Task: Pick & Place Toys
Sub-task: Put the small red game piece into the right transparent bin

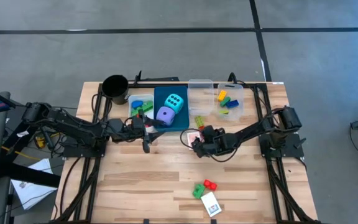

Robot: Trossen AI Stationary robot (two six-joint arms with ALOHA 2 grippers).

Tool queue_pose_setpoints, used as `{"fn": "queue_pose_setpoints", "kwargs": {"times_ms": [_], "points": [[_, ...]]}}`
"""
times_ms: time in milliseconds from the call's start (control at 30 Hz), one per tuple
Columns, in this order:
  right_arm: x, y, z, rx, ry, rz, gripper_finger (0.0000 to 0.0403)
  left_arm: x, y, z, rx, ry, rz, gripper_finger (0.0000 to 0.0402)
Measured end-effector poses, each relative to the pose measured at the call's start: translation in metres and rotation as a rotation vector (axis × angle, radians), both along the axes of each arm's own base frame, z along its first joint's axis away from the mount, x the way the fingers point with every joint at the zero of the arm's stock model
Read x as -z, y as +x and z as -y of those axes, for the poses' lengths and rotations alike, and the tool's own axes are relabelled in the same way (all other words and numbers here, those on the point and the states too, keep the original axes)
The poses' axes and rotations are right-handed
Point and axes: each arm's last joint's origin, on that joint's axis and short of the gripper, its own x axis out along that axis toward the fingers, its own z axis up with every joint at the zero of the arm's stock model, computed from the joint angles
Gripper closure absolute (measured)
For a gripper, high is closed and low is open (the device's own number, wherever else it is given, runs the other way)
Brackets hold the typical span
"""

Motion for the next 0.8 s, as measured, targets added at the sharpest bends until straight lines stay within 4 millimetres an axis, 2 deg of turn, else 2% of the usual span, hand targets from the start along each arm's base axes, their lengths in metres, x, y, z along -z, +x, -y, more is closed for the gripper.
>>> {"fn": "queue_pose_setpoints", "kwargs": {"times_ms": [267,400,567,733,800], "points": [[-0.002,0.003,0.013,0.044,0.005,-0.009,0.0089,0.000,0.000,0.001,0.002,-0.003,0.001,0.0198],[-0.002,0.003,0.017,0.070,0.010,-0.001,0.0110,0.000,0.000,0.001,0.003,-0.004,0.001,0.0198],[-0.002,0.003,0.020,0.097,0.015,0.011,0.0169,0.000,0.000,0.001,0.004,-0.053,0.011,0.0198],[-0.002,0.003,0.017,0.091,0.015,0.014,0.0265,0.000,0.000,0.001,0.004,-0.099,0.021,0.0198],[-0.002,0.003,0.014,0.080,0.015,0.016,0.0269,0.000,0.000,0.001,0.002,-0.100,0.021,0.0198]]}}
